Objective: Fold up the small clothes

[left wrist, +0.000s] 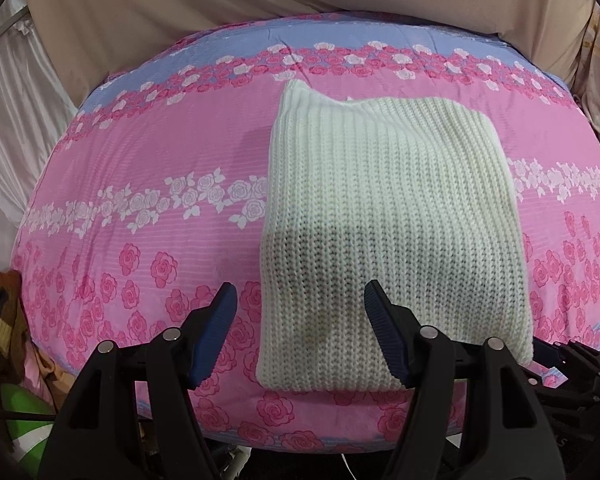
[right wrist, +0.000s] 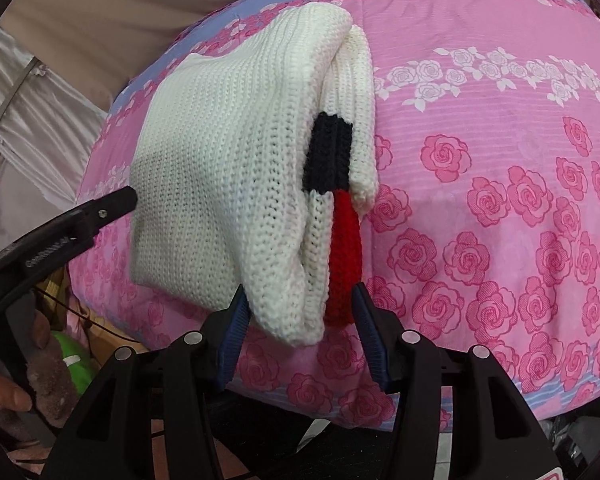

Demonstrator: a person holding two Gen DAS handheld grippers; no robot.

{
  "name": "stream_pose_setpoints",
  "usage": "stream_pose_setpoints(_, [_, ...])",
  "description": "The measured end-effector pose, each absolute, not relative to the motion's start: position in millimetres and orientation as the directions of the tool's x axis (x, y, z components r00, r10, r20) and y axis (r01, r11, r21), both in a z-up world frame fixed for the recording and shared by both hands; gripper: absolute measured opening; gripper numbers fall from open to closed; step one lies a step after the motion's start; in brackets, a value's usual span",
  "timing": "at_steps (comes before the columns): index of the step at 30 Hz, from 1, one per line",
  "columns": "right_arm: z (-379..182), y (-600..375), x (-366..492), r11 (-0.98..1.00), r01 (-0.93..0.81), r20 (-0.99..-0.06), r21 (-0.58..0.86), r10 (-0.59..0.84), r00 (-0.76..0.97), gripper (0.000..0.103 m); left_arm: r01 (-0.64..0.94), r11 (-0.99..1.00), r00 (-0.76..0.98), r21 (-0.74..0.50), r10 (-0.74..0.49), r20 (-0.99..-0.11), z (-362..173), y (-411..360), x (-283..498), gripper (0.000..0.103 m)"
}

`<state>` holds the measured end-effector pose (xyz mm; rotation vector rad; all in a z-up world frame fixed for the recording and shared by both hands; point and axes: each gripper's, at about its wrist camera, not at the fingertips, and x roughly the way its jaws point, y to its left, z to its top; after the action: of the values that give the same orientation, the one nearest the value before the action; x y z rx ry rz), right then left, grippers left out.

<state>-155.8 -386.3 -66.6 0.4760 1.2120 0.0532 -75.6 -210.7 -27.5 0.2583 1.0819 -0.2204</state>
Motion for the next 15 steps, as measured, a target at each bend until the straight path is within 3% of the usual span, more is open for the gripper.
stream_pose_setpoints(3, [-59.0,-383.1,-154.1,0.913,0.176,-0.883,0.367,0.283,0.375,0.050,0.293,0.951,0.419,0.100,-0.033,-0.907,-42.3,-208.0,-74.0,0.064])
stream_pose_setpoints(4, [-60.0,-381.0,-152.4,0.917,0.156,-0.884,0.367,0.291,0.366,0.043,0.291,0.951,0.405,0.104,-0.024,-0.914,-49.4,-206.8,-73.8,0.064])
stream_pose_setpoints(6, [-65.9,-376.2,-149.6,0.922,0.140,-0.895,0.360,0.299,0.331,0.016,0.303,0.946,0.377,0.115,-0.008,-0.926,-61.4,-206.6,-73.6,0.063])
stream_pose_setpoints(8, [-55.5,-376.1,-151.2,0.923,0.128,-0.884,0.362,0.297,0.361,0.016,0.315,0.941,0.332,0.120,0.009,-0.943,-74.3,-205.2,-73.8,0.057])
stream_pose_setpoints(13, [-74.5,-371.9,-145.2,0.958,0.100,-0.935,0.269,0.235,0.265,0.020,0.295,0.949,0.310,0.112,0.016,-0.950,-88.5,-195.2,-74.5,0.063])
stream_pose_setpoints(15, [-66.9,-378.3,-146.2,0.939,0.133,-0.921,0.316,0.270,0.280,0.024,0.294,0.950,0.314,0.100,0.003,-0.949,-81.6,-192.5,-74.7,0.062])
